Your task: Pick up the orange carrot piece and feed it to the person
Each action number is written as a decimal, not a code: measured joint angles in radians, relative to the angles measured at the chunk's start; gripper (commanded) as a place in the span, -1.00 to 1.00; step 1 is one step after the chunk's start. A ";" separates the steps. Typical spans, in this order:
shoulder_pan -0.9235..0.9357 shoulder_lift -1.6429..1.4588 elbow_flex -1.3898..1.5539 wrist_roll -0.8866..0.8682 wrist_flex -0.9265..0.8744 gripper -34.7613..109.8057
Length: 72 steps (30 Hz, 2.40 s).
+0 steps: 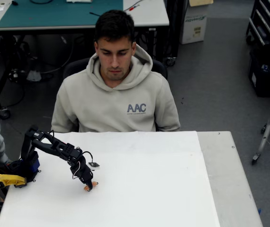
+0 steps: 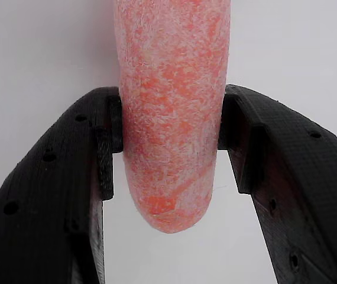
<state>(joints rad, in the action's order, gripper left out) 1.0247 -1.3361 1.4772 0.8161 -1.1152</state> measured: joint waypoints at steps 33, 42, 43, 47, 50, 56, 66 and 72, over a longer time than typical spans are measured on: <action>-0.282 0.140 -1.045 0.003 -0.002 -0.54; -0.459 0.436 -1.454 0.003 -0.002 -0.54; -0.477 0.474 -1.497 0.003 -0.002 -0.54; -0.537 0.580 -1.657 0.009 -0.002 -0.54; -0.588 0.597 -1.721 0.026 -0.002 -0.54; -0.647 0.603 -1.730 0.141 -0.002 -0.54; -0.713 0.606 -1.730 0.307 0.209 -0.54; -0.719 0.626 -1.730 0.316 0.477 -0.54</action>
<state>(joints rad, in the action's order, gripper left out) 0.3053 -0.7102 -0.2531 1.1321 -0.6381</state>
